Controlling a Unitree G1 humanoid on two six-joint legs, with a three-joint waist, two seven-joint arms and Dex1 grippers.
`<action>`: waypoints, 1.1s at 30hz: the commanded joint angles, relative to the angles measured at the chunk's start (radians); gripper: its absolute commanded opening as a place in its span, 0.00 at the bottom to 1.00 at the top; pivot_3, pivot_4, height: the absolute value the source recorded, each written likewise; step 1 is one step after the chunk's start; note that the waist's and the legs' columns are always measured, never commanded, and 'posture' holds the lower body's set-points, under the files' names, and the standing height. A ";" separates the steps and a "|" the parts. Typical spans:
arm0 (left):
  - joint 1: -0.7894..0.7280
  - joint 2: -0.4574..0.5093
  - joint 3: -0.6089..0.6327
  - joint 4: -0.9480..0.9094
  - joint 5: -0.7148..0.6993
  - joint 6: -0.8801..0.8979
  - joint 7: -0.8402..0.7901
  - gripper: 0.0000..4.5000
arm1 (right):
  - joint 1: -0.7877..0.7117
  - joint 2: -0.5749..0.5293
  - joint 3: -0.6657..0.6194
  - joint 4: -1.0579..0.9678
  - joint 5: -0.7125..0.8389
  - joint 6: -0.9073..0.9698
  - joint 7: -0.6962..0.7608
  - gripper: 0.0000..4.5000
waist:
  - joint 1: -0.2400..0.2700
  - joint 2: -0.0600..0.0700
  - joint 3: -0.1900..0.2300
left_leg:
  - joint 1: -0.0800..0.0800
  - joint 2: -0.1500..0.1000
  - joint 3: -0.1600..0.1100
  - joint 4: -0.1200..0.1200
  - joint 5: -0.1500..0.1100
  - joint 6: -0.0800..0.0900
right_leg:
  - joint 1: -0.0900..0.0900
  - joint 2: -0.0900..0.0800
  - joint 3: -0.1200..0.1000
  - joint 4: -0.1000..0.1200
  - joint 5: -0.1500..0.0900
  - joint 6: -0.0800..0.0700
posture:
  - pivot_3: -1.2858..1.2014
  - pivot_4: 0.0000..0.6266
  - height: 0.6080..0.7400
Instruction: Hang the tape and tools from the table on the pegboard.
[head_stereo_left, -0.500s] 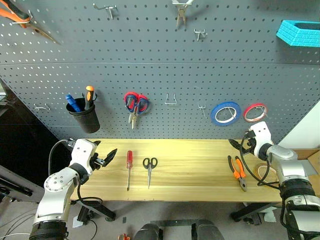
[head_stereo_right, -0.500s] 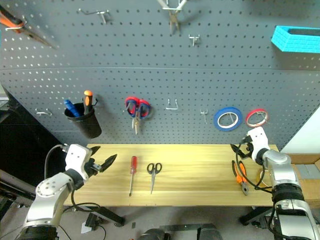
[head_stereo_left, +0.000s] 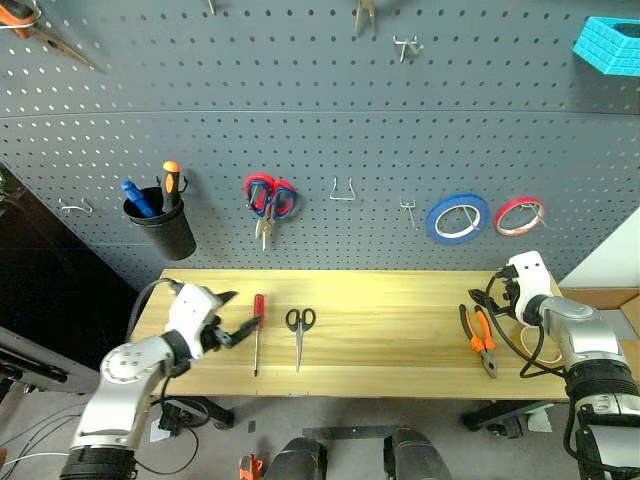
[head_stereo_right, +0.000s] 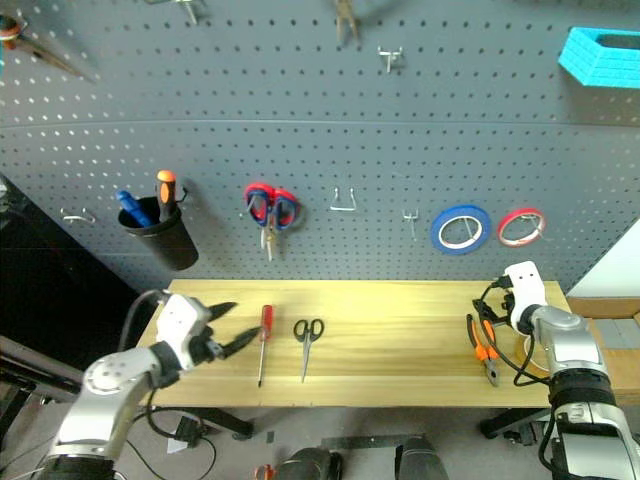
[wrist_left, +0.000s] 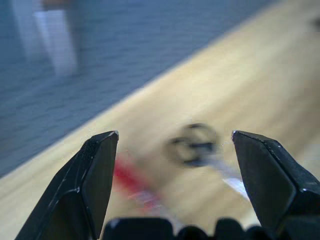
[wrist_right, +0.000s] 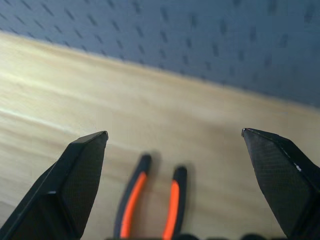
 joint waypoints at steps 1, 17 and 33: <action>-0.075 -0.058 -0.115 -0.046 0.022 0.000 -0.023 0.86 | -0.029 -0.027 -0.042 -0.010 0.012 0.089 -0.046 1.00 | 0.001 -0.001 0.007 | 0.000 0.000 0.000 0.000 0.000 0.000 | 0.000 0.000 0.000 0.000 0.000 0.000 | 0.48 0.27 1.00; -0.274 -0.303 -0.397 0.080 0.124 -0.019 -0.049 0.86 | 0.078 0.046 -0.207 -0.181 0.056 0.298 -0.307 1.00 | -0.025 -0.008 0.058 | -0.005 0.002 0.003 0.001 -0.001 0.002 | -0.004 0.000 0.000 0.000 0.001 0.000 | 0.46 0.41 1.00; -0.245 -0.224 -0.374 -0.104 0.088 0.115 -0.072 0.87 | 0.129 0.135 -0.244 -0.098 0.091 0.215 -0.380 0.96 | -0.028 -0.012 0.104 | -0.006 0.002 0.003 0.000 -0.001 0.003 | -0.006 0.001 0.000 0.000 0.001 0.000 | 0.48 0.48 1.00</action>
